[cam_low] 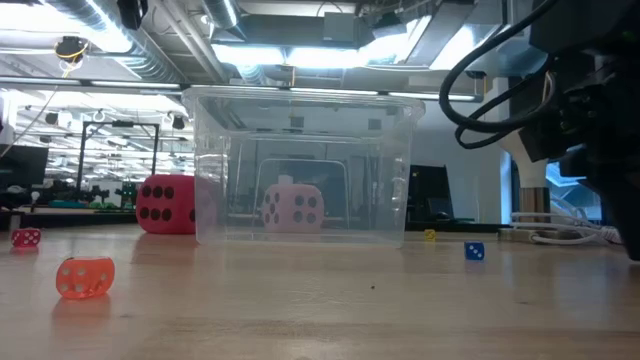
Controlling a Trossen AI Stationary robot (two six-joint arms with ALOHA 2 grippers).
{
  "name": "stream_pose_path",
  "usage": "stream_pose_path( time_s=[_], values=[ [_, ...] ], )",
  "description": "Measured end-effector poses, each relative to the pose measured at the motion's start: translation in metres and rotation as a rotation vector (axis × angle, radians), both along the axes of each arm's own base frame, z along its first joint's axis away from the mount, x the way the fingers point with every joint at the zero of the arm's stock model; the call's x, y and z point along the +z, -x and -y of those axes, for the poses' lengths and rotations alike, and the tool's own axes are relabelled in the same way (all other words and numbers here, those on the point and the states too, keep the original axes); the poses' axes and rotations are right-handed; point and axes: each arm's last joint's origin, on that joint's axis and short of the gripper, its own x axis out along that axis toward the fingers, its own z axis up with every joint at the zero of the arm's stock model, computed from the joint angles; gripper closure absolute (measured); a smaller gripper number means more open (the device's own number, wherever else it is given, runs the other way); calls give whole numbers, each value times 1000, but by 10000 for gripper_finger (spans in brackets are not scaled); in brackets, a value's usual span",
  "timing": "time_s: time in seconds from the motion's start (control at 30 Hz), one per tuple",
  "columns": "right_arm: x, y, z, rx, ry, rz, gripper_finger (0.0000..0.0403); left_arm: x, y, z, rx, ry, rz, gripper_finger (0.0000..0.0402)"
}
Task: Pick & Place Dice
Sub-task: Put the small green dice into the transparent bin, then put the bottom small blue dice into the transparent bin
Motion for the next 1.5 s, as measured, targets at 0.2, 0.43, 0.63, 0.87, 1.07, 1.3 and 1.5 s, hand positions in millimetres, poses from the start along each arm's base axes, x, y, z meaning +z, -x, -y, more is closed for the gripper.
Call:
stream_pose_path(
  time_s=[0.2, 0.43, 0.63, 0.87, 1.07, 1.3, 1.5],
  values=[
    [0, 0, 0, -78, -1, 3, 238, 2, 4, -1, 1, 68, 43, 325],
    [-1, -2, -2, -132, -17, 27, 327, 6, 13, -6, 78, 195, 124, 325],
    [-2, -4, -1, -127, 3, 56, 387, 7, 15, -7, 107, 237, 150, 325],
    [-2, -2, -3, -68, 0, 53, 390, 7, 14, -7, 98, 253, 155, 325],
    [-2, -2, -6, -64, 9, 64, 366, 6, 14, -7, 96, 252, 154, 325],
    [-1, -1, -4, -79, 29, 70, 306, 6, 14, -7, 97, 249, 152, 325],
    [16, 3, -2, -169, 2, 133, 252, 6, 14, -7, 98, 223, 136, 325]
  ],
)
